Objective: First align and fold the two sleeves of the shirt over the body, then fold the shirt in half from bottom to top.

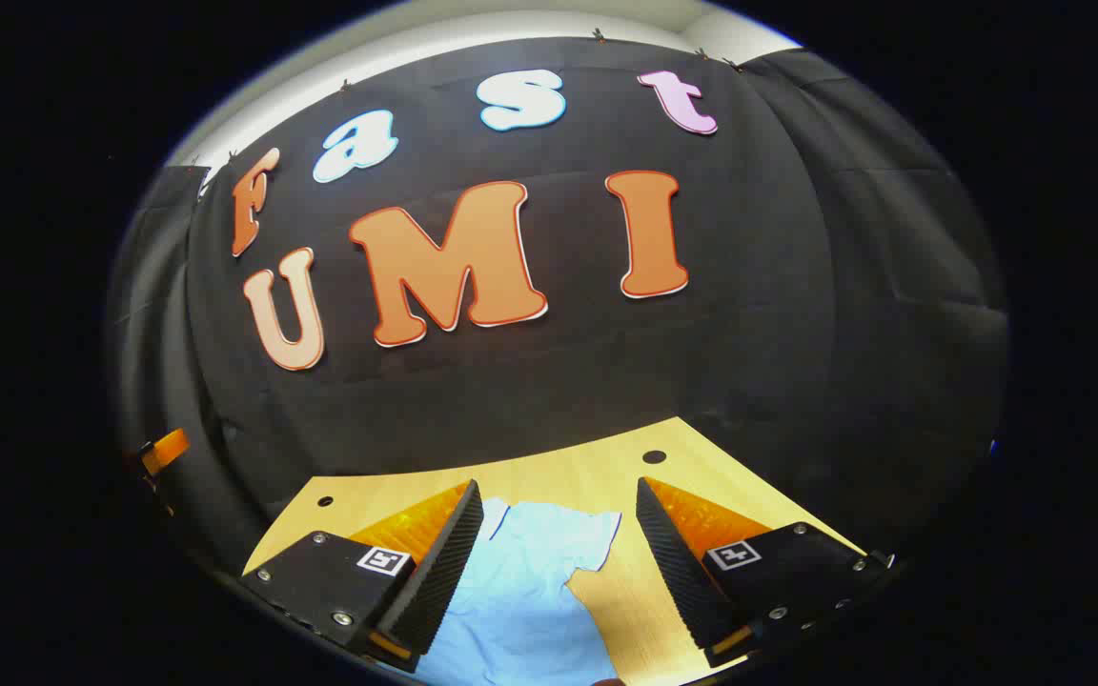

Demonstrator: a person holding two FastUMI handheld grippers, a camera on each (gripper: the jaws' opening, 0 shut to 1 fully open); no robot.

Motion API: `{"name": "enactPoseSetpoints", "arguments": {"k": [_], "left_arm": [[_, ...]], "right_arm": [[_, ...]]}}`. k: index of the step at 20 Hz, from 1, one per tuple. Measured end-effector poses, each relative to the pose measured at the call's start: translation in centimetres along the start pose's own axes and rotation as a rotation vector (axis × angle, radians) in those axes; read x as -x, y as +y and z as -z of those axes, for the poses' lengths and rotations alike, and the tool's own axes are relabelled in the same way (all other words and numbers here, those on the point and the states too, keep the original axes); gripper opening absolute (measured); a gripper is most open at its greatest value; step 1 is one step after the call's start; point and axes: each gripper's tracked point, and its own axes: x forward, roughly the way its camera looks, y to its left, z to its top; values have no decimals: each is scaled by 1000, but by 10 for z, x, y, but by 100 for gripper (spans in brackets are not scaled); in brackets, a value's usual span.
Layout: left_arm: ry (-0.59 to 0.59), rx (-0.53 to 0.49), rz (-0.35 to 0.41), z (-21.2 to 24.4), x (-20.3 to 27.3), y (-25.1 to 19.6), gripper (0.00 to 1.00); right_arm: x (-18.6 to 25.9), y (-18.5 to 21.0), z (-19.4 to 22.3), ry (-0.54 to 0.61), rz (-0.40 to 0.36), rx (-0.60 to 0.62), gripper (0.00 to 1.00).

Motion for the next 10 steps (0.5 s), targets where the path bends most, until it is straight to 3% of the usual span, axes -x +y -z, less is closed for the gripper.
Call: {"name": "enactPoseSetpoints", "arguments": {"k": [10], "left_arm": [[-39, -22, -23, -18, -37, -46, 98]], "right_arm": [[-74, -6, -2, 34, -35, 150, 98]]}}
